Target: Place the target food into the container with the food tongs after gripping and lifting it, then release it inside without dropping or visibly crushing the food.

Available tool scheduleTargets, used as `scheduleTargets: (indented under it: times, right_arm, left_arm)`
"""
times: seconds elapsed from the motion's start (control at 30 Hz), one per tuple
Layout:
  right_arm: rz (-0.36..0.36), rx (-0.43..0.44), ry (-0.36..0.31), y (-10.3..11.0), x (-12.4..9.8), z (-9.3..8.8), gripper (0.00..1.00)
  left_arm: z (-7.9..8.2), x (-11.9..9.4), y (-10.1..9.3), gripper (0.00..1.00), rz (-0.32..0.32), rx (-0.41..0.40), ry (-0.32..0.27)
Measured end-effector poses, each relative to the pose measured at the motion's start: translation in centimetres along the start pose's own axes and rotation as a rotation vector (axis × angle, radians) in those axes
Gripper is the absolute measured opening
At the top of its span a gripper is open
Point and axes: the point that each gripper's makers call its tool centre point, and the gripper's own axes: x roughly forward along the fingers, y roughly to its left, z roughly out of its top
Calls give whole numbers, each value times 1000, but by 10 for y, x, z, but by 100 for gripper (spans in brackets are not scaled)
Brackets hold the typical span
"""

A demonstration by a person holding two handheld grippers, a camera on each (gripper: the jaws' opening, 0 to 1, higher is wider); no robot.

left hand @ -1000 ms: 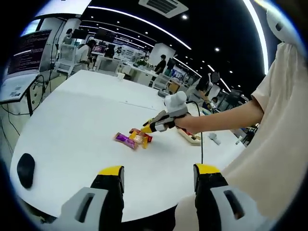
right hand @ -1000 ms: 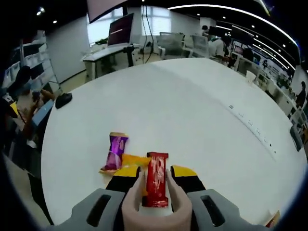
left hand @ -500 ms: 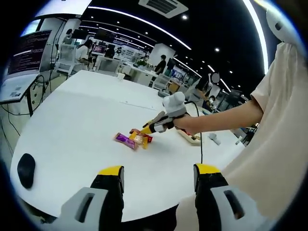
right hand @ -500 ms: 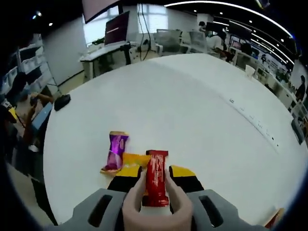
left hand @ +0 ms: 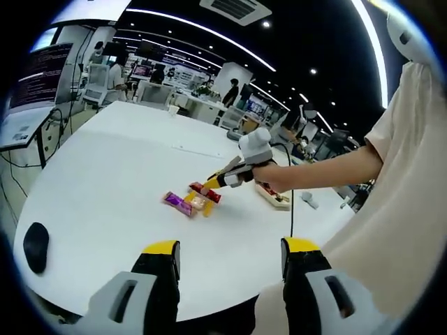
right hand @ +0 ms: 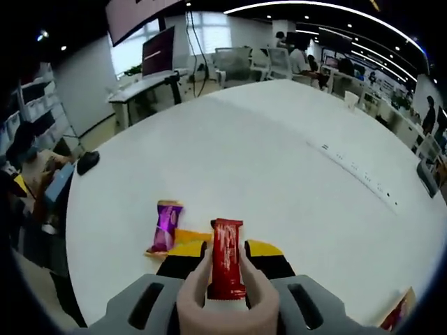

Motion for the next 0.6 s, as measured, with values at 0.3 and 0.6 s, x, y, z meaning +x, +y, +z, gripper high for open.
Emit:
scheduleTargets:
  times: [0.3, 0.6]
  right_arm:
    - [-33, 39, -52, -16, -24, 11, 21]
    - [-69, 61, -138, -34, -60, 30, 21]
  left_arm:
    - [9, 13, -4, 58, -23, 16, -16]
    - [20, 24, -20, 58, -59, 63, -28]
